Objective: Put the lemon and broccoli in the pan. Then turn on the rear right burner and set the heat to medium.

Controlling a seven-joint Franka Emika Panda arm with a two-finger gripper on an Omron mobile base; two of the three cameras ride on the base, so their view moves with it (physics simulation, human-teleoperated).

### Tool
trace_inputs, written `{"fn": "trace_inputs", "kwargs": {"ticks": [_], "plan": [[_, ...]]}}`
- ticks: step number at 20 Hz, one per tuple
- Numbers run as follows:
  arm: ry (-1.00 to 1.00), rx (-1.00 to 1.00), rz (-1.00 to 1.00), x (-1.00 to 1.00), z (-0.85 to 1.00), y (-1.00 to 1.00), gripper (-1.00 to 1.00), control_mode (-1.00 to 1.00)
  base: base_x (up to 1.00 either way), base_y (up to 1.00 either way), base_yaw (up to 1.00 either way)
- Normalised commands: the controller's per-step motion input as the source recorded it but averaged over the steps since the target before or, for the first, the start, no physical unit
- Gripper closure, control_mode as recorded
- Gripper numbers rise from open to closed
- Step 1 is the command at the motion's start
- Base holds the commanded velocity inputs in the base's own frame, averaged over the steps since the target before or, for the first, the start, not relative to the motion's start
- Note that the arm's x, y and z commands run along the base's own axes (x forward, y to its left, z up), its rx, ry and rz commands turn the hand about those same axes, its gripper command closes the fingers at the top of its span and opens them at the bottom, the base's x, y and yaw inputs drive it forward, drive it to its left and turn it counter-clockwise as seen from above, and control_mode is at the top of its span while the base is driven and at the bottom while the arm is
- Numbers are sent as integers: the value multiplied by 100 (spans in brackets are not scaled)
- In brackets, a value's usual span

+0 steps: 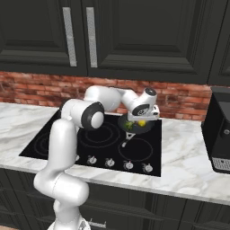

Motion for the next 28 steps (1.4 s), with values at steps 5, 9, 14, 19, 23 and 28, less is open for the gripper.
{"fn": "trace_inputs", "kwargs": {"ticks": [5,9,14,19,23,28], "plan": [[4,0,0,5,-15,0,100,-100,0,0,0],[5,0,0,5,-17,0,100,-100,0,0,0],[4,0,0,11,-3,0,100,-100,0,0,0],[5,0,0,16,0,0,100,-100,0,0,0],[2,0,0,16,0,0,100,-100,0,0,0],[1,0,0,1,0,0,100,-100,0,0,0]]}}
